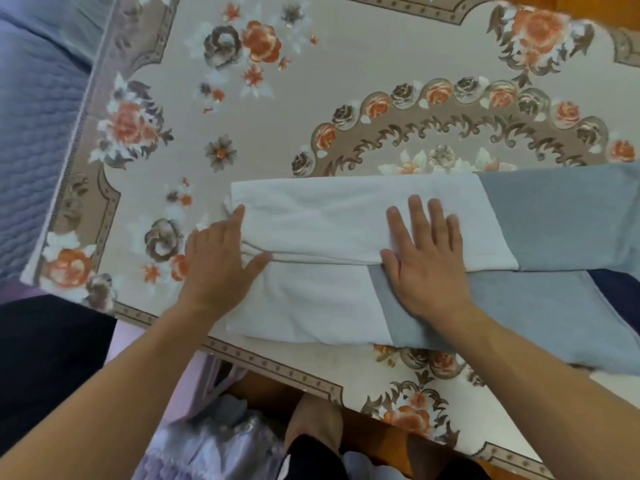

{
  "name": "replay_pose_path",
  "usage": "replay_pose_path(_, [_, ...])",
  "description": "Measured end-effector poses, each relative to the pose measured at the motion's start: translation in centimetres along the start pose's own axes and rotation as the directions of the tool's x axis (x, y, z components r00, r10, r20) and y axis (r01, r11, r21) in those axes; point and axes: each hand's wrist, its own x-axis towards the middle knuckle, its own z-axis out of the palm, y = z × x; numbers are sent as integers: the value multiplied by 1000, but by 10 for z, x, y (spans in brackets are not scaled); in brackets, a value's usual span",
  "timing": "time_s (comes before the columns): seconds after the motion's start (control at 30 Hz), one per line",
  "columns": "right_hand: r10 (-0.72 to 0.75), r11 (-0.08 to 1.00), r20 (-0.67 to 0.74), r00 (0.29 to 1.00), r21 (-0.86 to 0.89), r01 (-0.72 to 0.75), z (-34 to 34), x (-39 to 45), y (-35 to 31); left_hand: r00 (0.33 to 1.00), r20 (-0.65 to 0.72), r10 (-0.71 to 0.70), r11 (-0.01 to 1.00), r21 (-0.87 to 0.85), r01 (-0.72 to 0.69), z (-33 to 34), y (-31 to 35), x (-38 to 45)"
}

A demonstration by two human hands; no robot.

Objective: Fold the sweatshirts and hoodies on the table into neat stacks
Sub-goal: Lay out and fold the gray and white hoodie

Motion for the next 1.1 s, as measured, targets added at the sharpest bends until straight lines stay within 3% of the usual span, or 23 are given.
replay_pose_path(0.23, [-6, 1000, -2, 1000, -14, 6, -3, 2, -5, 996, 93, 17, 998, -60, -12, -21, -23, -3])
replay_pose_path(0.33, [7, 1000, 14, 1000, -24, -7, -4, 2, -3, 976, 209, -55, 917, -376, 132, -33, -25, -3])
replay_pose_path(0.4, [8, 1000, 26, 1000, -16, -7, -5, 3, -4, 963, 263, -64, 875, -449, 181, -44, -33, -3])
replay_pose_path(0.6, [13, 1000, 27, 1000, -16, -13, -6, 3, -6, 970, 147, -195, 861, -448, 240, -64, -23, -17])
replay_pose_path(0.7, [10, 1000, 31, 999, -14, -10, -8, 3, -7, 960, 201, -195, 775, -569, 276, -54, 20, -38])
replay_pose_path(0.73, [13, 1000, 36, 999, -14, -13, -8, 3, -7, 958, 216, -190, 788, -548, 280, -44, 34, -44])
replay_pose_path(0.77, [17, 1000, 39, 999, -16, -16, -9, 3, -6, 966, 205, -156, 868, -438, 233, -30, 47, -49])
replay_pose_path(0.83, [19, 1000, 56, 998, -17, -19, -10, 4, -6, 983, 173, -57, 990, -115, 78, -5, 65, -60])
replay_pose_path(0.93, [3, 1000, 78, 997, -13, -2, -11, 6, -5, 984, 173, 45, 993, 98, -63, 4, 66, -74])
replay_pose_path(1.0, [7, 1000, 84, 996, -5, -7, -14, 4, -8, 970, 220, 100, 989, 88, -122, -6, 60, -81])
replay_pose_path(1.03, [22, 1000, 77, 997, 9, -22, -17, 4, -11, 971, 218, 93, 995, -1, -95, -10, 53, -83])
replay_pose_path(1.1, [48, 997, 7, 999, 58, -48, -26, 5, -24, 977, 204, -57, 954, -279, 114, -23, 36, -84])
